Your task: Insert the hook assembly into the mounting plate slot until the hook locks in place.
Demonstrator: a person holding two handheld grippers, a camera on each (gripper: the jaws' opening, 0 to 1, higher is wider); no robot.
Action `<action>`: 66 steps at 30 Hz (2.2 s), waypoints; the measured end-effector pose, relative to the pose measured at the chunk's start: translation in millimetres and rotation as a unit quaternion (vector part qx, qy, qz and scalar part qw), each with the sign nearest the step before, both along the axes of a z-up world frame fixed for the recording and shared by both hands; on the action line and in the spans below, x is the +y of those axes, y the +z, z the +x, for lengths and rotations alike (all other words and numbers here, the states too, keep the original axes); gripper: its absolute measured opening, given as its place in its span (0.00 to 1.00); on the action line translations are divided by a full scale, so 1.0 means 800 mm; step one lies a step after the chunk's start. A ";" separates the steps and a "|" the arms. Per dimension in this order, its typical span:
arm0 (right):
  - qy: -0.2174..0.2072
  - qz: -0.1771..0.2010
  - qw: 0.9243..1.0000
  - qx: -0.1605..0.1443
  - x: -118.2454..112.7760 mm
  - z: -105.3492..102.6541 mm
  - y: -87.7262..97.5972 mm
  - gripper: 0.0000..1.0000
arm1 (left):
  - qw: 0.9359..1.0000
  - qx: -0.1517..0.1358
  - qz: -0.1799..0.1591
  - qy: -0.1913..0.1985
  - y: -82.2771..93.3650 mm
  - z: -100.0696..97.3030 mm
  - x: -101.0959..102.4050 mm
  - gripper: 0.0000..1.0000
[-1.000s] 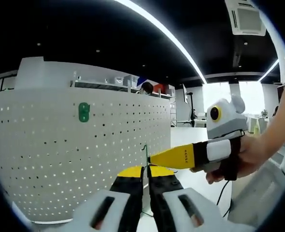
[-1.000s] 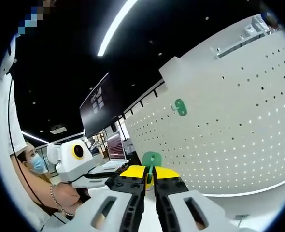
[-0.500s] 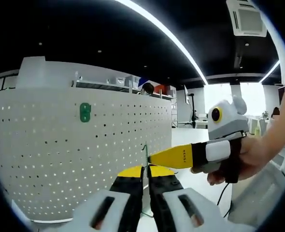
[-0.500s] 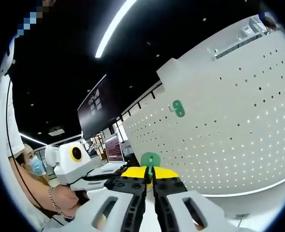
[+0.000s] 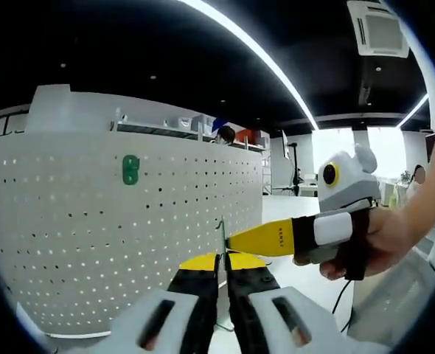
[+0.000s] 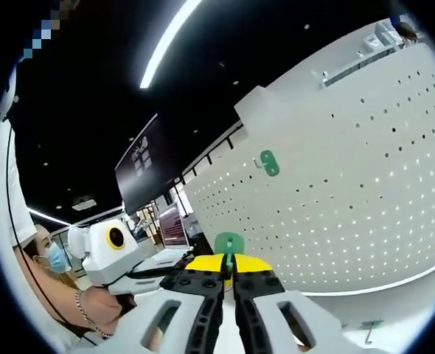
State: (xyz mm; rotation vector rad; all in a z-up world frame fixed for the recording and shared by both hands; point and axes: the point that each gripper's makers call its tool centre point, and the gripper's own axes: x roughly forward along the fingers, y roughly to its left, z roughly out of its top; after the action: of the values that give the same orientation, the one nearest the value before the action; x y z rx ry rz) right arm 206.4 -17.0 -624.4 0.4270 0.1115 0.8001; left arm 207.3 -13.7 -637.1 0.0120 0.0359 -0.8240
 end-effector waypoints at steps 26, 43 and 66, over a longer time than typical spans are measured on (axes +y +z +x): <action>0.006 -0.008 1.000 0.012 0.001 -0.002 -0.007 0.00 | 0.998 0.050 0.029 0.014 -0.030 0.007 0.002 0.79; -0.036 -0.123 0.990 -0.054 -0.009 0.004 0.001 0.00 | 0.997 0.059 0.036 0.017 -0.039 0.008 0.003 0.86; -0.070 -0.153 0.983 -0.078 -0.030 0.025 0.019 0.00 | 0.994 0.094 0.048 0.004 -0.072 -0.004 0.007 0.84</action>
State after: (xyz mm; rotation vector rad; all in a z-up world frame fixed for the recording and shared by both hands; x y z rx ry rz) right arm 226.2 -41.0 -609.4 0.0799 0.0551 0.6607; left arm 204.4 -7.7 -694.3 0.0254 0.2539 -0.8122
